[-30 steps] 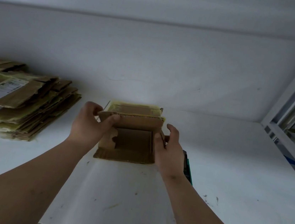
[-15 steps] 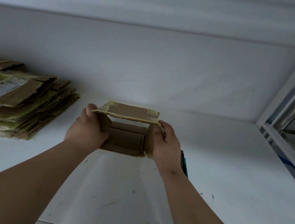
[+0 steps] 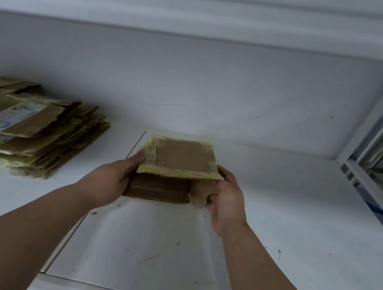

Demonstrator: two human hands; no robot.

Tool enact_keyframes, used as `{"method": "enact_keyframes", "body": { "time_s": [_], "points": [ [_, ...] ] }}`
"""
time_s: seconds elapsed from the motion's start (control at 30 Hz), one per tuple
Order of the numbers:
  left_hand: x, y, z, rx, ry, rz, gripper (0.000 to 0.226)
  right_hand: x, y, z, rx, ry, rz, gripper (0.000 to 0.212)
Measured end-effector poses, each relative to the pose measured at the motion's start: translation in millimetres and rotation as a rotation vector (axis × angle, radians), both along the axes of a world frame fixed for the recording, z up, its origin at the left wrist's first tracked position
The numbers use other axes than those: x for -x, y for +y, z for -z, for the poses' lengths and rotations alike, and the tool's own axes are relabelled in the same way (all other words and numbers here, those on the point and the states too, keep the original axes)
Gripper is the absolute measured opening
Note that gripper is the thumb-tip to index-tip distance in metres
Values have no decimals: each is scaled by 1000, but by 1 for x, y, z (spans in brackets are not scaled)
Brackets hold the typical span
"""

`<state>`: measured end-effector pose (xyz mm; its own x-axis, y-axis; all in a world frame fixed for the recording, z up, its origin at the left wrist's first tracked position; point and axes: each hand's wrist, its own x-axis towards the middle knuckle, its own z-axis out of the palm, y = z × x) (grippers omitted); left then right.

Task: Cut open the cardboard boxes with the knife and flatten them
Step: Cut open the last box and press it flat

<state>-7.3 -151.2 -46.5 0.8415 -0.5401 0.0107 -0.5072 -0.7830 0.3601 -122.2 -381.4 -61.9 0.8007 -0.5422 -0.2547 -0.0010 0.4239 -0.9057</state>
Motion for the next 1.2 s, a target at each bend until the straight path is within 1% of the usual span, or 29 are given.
{"method": "enact_keyframes", "body": {
  "time_s": [0.07, 0.13, 0.17, 0.2, 0.27, 0.3, 0.37, 0.5, 0.6, 0.7, 0.77, 0.83, 0.87, 0.97, 1.03, 1.1, 1.2],
  "points": [
    [2, 4, 2, -8, -22, 19, 73, 5, 2, -1, -128, -63, -52, 42],
    [0, 10, 4, -6, -45, 35, 73, 8, 2, -2, -234, -79, -99, 34],
    [-1, 13, 5, 0, -61, 55, 74, 8, 2, -2, -243, -53, -118, 37],
    [-3, 16, 7, 5, -82, 85, 76, 7, 2, -1, -210, -13, -133, 38],
    [-6, 22, 10, -14, -121, 146, 82, 2, 4, 5, -85, 60, -133, 28],
    [-7, 24, 11, -43, -139, 162, 85, 1, 6, 9, -35, 88, -125, 27],
    [-4, 25, 13, -119, -160, 153, 88, -2, 10, 17, 72, 155, -120, 34],
    [6, 26, 23, -186, -46, 141, 91, -1, 14, 21, 500, 315, -152, 44],
    [8, 26, 33, -199, 62, 101, 89, -1, 12, 20, 714, 353, -205, 51],
    [5, 20, 31, -204, 152, 78, 76, 0, 12, 23, 885, 358, -207, 52],
    [6, 11, 23, -273, 219, 30, 60, 3, 11, 28, 1112, 422, -201, 55],
    [12, 3, 18, -374, 192, 13, 47, 5, 9, 29, 1368, 485, -195, 58],
    [14, 0, 18, -381, 166, -1, 46, 6, 9, 29, 1440, 471, -216, 60],
    [18, -6, 23, -391, 102, -61, 56, 4, 11, 32, 1600, 429, -387, 70],
    [19, -11, 26, -501, 47, -46, 60, 4, 13, 36, 1659, 469, -507, 69],
    [18, -17, 28, -602, -1, -19, 59, 4, 12, 40, 1656, 522, -574, 63],
    [14, -20, 29, -535, -11, -39, 57, 0, 12, 38, 1661, 575, -604, 57]
  ]
}}
